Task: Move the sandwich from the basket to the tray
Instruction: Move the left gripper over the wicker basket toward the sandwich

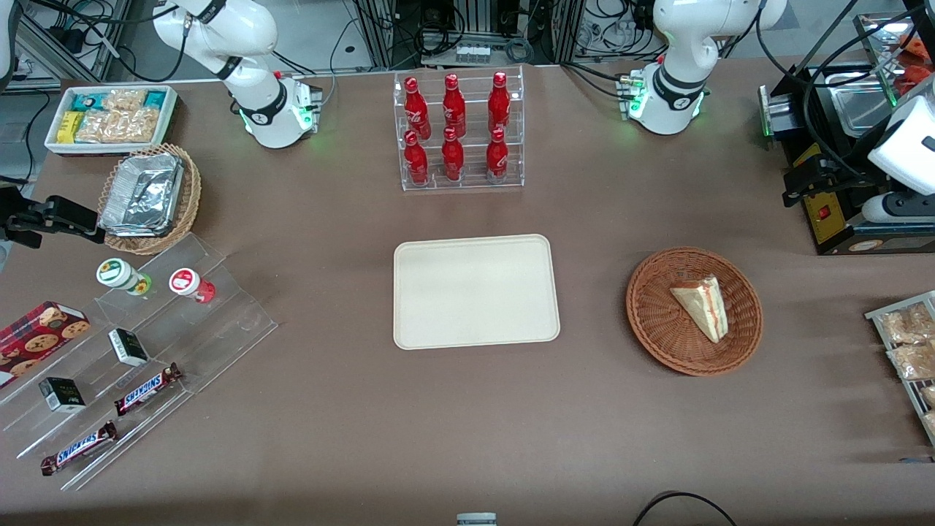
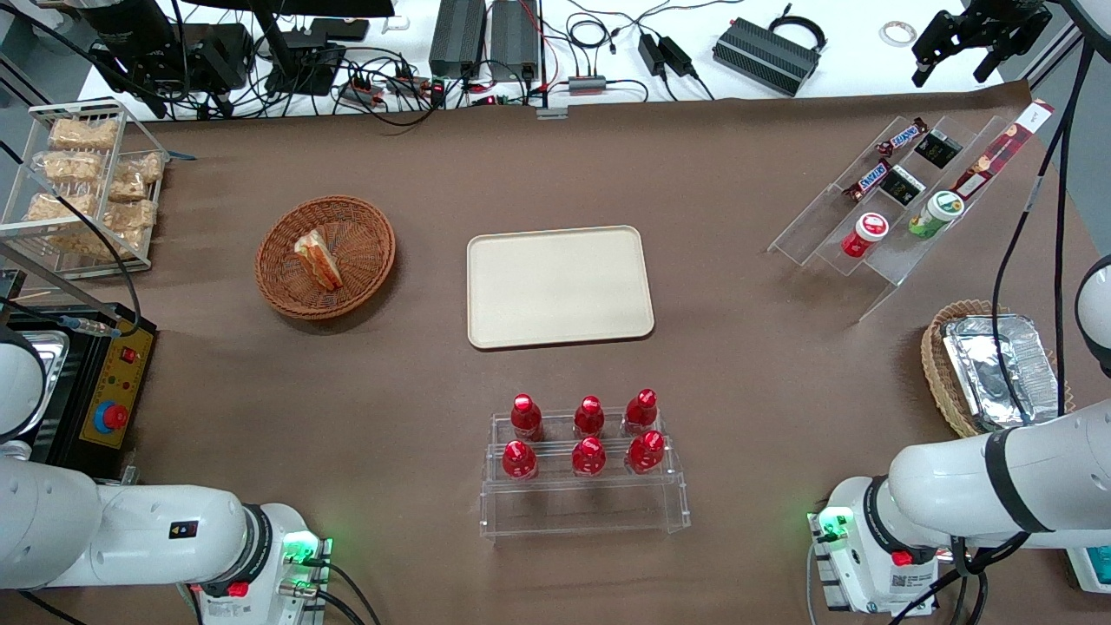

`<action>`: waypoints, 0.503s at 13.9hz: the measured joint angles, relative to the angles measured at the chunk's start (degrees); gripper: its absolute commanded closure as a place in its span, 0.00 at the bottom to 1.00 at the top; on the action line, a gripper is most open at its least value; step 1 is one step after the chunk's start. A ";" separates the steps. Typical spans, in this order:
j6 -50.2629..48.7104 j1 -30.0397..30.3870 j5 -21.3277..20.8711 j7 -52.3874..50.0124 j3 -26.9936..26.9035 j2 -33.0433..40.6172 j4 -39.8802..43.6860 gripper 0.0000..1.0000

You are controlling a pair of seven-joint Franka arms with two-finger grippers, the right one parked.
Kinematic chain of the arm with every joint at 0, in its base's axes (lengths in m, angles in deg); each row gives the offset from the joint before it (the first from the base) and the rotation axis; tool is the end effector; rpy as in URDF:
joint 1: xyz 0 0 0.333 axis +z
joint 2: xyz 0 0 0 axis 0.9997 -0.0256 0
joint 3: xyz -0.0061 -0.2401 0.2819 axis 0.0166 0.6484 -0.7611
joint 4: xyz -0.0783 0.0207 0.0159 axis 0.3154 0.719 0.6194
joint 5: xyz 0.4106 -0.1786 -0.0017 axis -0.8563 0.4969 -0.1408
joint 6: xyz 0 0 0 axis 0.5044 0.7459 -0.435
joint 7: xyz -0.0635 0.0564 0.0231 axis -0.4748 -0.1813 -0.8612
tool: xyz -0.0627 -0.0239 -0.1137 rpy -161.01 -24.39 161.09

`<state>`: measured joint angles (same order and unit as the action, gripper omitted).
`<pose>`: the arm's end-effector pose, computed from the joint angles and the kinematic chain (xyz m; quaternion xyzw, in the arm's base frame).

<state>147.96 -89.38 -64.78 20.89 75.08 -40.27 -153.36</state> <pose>0.5961 -0.0335 0.6659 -0.9994 0.0077 0.0331 0.0016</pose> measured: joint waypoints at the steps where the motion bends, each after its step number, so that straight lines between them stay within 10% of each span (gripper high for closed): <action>1: -0.02 -0.01 0.00 -0.02 0.00 -0.02 0.00 0.00; 7: 1.49 -0.01 -0.04 -0.14 0.00 -2.69 -0.37 0.00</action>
<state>149.45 -89.39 -64.82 20.76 75.09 -42.95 -153.73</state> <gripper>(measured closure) 0.000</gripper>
